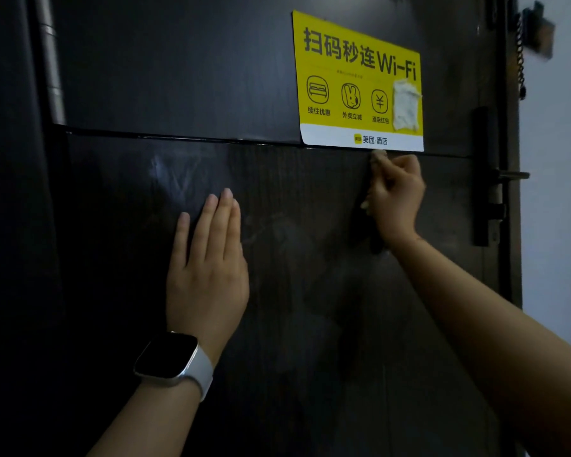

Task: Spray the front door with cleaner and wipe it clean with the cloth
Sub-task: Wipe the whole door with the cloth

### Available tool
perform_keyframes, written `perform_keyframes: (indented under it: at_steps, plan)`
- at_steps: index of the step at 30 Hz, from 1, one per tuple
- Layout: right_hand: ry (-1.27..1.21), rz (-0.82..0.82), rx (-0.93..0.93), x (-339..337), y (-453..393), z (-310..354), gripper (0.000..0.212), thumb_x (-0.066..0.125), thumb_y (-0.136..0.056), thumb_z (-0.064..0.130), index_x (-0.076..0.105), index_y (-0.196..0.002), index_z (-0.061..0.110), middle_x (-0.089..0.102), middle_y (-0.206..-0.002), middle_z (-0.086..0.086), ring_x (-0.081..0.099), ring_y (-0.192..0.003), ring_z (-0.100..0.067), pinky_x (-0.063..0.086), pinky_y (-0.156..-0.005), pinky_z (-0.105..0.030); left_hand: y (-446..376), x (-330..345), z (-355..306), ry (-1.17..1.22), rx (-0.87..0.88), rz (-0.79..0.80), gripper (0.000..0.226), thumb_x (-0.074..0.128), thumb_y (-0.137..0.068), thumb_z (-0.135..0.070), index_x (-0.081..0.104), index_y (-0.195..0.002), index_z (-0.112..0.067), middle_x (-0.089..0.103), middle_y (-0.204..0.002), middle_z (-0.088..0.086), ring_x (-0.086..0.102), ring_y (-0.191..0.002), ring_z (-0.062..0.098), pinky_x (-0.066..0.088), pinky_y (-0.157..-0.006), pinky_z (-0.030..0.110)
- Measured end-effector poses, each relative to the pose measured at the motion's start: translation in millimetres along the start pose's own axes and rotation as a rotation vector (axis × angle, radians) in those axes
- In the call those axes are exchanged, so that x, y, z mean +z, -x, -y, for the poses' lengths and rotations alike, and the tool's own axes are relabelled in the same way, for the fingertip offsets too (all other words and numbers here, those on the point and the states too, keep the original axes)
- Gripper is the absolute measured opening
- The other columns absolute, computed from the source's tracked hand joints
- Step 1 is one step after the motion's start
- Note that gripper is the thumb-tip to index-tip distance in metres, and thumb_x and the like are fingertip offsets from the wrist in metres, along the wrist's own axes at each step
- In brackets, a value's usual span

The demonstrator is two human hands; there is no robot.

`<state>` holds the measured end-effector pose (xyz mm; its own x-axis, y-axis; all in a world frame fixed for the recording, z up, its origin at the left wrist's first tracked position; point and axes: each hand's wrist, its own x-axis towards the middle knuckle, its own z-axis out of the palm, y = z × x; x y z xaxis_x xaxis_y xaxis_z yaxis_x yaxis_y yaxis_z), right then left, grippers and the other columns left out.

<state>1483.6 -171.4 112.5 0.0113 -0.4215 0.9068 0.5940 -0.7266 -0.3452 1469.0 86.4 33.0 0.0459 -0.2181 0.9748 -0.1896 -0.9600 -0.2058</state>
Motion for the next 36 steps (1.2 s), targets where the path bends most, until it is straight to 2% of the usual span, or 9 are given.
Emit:
perform_keyframes:
  at_steps: [3,5,10,14,21,25,28,33,36]
  plan:
    - [0.009,-0.071,0.095,0.1,2.4,-0.7,0.021,0.057,-0.096,0.012,0.072,-0.103,-0.001,0.046,-0.090,-0.006,0.051,-0.061,0.016,0.036,-0.059,-0.005,-1.1,-0.3,-0.3,0.002,0.002,0.010,0.056,0.036,-0.099,-0.019,0.025,-0.150,-0.001,0.023,-0.159,0.012,0.018,-0.148,0.025,0.011,-0.121,0.046]
    - [0.024,-0.059,-0.012,11.0,25.0,12.6,0.020,0.058,-0.094,0.006,0.072,-0.108,0.005,0.044,-0.088,-0.003,0.049,-0.068,0.011,0.034,-0.067,-0.005,-1.6,-0.7,0.2,0.001,0.003,0.024,0.056,0.035,-0.099,-0.019,0.025,-0.151,-0.001,0.021,-0.160,0.012,0.017,-0.148,0.025,0.010,-0.121,0.046]
    - [-0.032,0.391,-0.584,10.2,127.2,36.5,0.034,0.054,-0.089,0.000,0.064,-0.121,0.003,0.052,-0.103,-0.011,0.051,-0.091,-0.018,0.044,-0.081,-0.024,-1.5,-1.5,-0.1,0.015,-0.004,0.029,0.055,0.035,-0.099,-0.019,0.025,-0.151,-0.003,0.021,-0.160,0.011,0.016,-0.148,0.023,0.009,-0.121,0.045]
    - [-0.014,0.615,-0.719,-3.7,124.0,24.4,0.031,0.052,-0.092,0.007,0.066,-0.119,0.005,0.053,-0.105,-0.013,0.054,-0.090,-0.024,0.047,-0.079,-0.030,-1.5,-2.4,0.2,0.026,0.017,0.036,0.055,0.038,-0.097,-0.018,0.030,-0.150,-0.010,0.022,-0.159,0.011,0.016,-0.148,0.025,0.009,-0.121,0.047]
    - [-0.081,0.264,-0.459,42.7,78.2,62.9,0.027,0.056,-0.093,0.003,0.069,-0.116,0.005,0.054,-0.094,-0.014,0.055,-0.084,-0.024,0.050,-0.070,-0.039,-0.9,-1.7,0.3,0.007,0.026,0.021,0.055,0.038,-0.097,-0.016,0.029,-0.151,-0.011,0.022,-0.159,0.011,0.016,-0.148,0.025,0.008,-0.121,0.046]
    - [-0.117,0.623,-0.792,8.5,160.2,29.4,0.031,0.044,-0.098,0.007,0.062,-0.122,0.002,0.048,-0.107,-0.010,0.053,-0.086,-0.026,0.047,-0.070,-0.038,-1.2,-0.7,1.1,0.026,0.016,-0.002,0.055,0.044,-0.096,-0.012,0.031,-0.150,-0.007,0.025,-0.158,0.010,0.019,-0.147,0.024,0.008,-0.121,0.045]
    - [-0.068,0.824,-0.927,-11.2,161.7,8.7,0.032,0.051,-0.093,0.006,0.058,-0.124,0.007,0.053,-0.109,-0.011,0.055,-0.086,-0.026,0.050,-0.066,-0.041,-0.7,-0.3,1.4,0.045,0.019,0.006,0.060,0.052,-0.093,-0.005,0.032,-0.149,-0.007,0.026,-0.158,0.011,0.018,-0.147,0.024,0.004,-0.120,0.044]
    - [-0.081,0.386,-0.617,17.1,92.1,33.9,0.024,0.054,-0.094,0.005,0.070,-0.112,0.005,0.057,-0.093,-0.017,0.055,-0.083,-0.025,0.049,-0.071,-0.034,-0.4,-1.1,1.1,0.023,0.018,0.023,0.055,0.044,-0.098,-0.011,0.030,-0.150,-0.009,0.023,-0.159,0.009,0.016,-0.148,0.023,0.005,-0.121,0.045]
    - [-0.081,0.274,-0.481,28.0,97.6,38.9,0.031,0.059,-0.088,-0.003,0.068,-0.116,0.007,0.055,-0.097,-0.016,0.056,-0.085,-0.025,0.050,-0.070,-0.037,0.3,-1.0,0.8,0.014,0.024,0.028,0.054,0.040,-0.098,-0.014,0.029,-0.150,-0.010,0.023,-0.159,0.009,0.016,-0.148,0.023,0.005,-0.121,0.045]
